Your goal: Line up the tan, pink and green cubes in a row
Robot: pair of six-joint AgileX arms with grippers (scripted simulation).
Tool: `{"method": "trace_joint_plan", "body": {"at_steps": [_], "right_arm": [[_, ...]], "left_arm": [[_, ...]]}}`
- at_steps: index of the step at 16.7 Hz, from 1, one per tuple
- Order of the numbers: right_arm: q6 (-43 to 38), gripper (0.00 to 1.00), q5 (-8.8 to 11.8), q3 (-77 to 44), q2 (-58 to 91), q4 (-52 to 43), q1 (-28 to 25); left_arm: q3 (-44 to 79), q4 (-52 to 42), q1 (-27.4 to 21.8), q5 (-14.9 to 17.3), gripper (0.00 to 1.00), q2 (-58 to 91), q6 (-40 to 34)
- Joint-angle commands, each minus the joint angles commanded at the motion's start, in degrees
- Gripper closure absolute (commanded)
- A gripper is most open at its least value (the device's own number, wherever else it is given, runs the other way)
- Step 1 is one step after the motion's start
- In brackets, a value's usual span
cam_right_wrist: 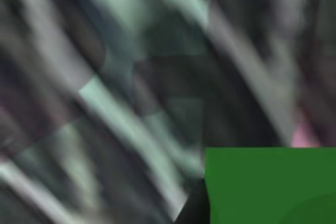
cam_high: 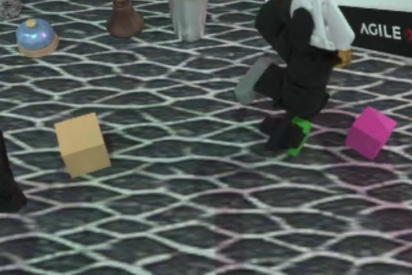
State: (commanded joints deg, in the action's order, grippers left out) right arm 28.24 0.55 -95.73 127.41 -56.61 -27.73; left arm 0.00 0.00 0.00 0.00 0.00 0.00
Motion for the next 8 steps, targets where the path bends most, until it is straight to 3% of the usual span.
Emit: {"method": "trace_joint_plan", "body": {"at_steps": [4,8], "right_arm": [[0.2,1.0,0.0,-5.1,-2.5,-8.3,-0.4],[0.2,1.0,0.0,-5.9,-3.1,-9.4,-0.4]], "left_arm": [[0.0,0.0,0.0,0.0,0.0,0.0,0.0],[0.0,0.0,0.0,0.0,0.0,0.0,0.0]]}}
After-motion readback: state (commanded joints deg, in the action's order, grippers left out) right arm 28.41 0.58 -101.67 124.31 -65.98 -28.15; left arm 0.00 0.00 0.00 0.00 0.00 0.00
